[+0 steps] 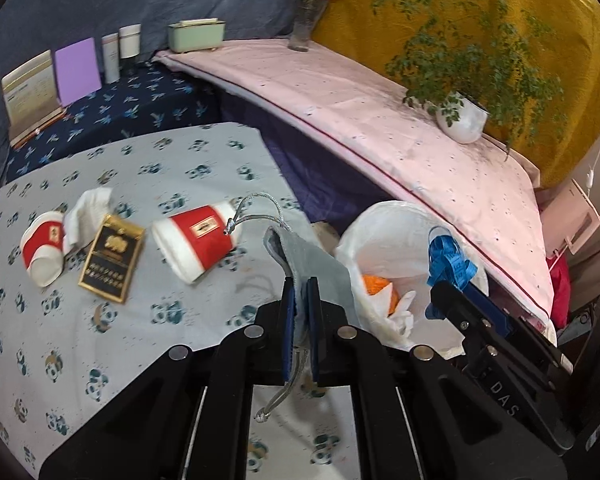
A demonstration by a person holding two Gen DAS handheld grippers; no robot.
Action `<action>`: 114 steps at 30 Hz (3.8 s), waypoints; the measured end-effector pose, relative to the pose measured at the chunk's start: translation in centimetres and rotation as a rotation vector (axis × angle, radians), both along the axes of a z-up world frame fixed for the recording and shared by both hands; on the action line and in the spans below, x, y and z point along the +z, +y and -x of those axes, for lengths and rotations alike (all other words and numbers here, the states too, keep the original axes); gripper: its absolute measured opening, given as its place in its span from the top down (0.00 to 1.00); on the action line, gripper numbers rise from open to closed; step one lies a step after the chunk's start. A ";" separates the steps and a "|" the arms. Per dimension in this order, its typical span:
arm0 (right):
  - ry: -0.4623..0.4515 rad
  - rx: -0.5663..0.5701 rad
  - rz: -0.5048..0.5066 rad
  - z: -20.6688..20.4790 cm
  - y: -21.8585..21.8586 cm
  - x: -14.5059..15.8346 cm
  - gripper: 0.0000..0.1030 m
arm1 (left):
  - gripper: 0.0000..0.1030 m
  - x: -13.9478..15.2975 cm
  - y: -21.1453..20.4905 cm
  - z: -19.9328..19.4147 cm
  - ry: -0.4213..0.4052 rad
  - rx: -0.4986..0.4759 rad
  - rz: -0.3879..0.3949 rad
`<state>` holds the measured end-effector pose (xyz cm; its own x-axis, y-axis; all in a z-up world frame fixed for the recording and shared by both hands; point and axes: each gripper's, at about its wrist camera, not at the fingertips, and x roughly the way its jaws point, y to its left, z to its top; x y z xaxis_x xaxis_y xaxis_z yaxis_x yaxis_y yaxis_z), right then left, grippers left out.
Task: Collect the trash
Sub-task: 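Carry the blue tape and grey bag over the trash bin, then open both tools to drop the tape and bag into the bin, then move both tools back over the red-and-white paper cups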
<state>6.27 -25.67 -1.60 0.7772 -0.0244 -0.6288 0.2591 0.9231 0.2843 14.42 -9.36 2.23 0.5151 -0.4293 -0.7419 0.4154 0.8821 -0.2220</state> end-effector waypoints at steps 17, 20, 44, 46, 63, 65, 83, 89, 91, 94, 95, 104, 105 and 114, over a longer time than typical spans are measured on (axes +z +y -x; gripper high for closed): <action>0.022 -0.149 -0.046 2.3 -7.6 -2.1 0.73 | 0.94 -0.4 -9.9 0.1 0.002 -0.148 -0.025; 0.027 -0.162 -0.052 2.3 -8.3 -2.5 0.73 | 0.94 -0.6 -11.0 0.0 0.005 -0.163 -0.027; 0.049 -0.187 -0.062 0.7 -10.0 -3.8 0.72 | 0.90 -2.8 -12.7 -2.2 0.055 -0.162 -0.026; 0.043 -0.198 -0.053 0.7 -9.9 -3.7 0.69 | 0.77 -3.1 -12.3 -2.6 0.072 -0.139 -0.021; 0.025 -0.183 -0.026 0.6 -8.2 -2.4 0.54 | 0.53 -3.3 -8.2 -3.1 0.073 -0.040 -0.026; 0.022 -0.175 -0.022 0.5 -7.7 -2.2 0.54 | 0.53 -3.3 -7.4 -3.1 0.074 -0.025 -0.024; 0.012 -0.034 0.030 -1.5 0.2 -0.2 0.51 | 0.44 -2.7 3.6 -3.8 0.072 0.177 0.028; 0.013 0.033 0.051 -2.2 4.1 0.4 0.47 | 0.36 -2.6 8.1 -3.9 0.068 0.268 0.026; 0.015 0.055 0.053 -2.5 5.3 0.4 0.46 | 0.34 -2.6 9.8 -3.9 0.068 0.300 0.027; 0.022 0.085 0.055 -2.9 6.9 0.4 0.46 | 0.33 -2.8 12.1 -3.7 0.068 0.347 0.021; 0.025 0.097 0.053 -3.0 7.6 0.3 0.46 | 0.32 -2.9 13.0 -3.8 0.069 0.366 0.019; 0.053 0.164 0.064 -4.3 12.2 -0.5 0.46 | 0.20 -4.0 19.2 -3.7 0.085 0.499 0.004; 0.058 0.169 0.063 -4.5 12.7 -0.7 0.46 | 0.19 -4.2 19.7 -3.8 0.088 0.512 0.006; 0.086 0.193 0.077 -6.4 15.8 -2.6 0.46 | 0.13 -6.0 23.6 -4.8 0.125 0.596 0.006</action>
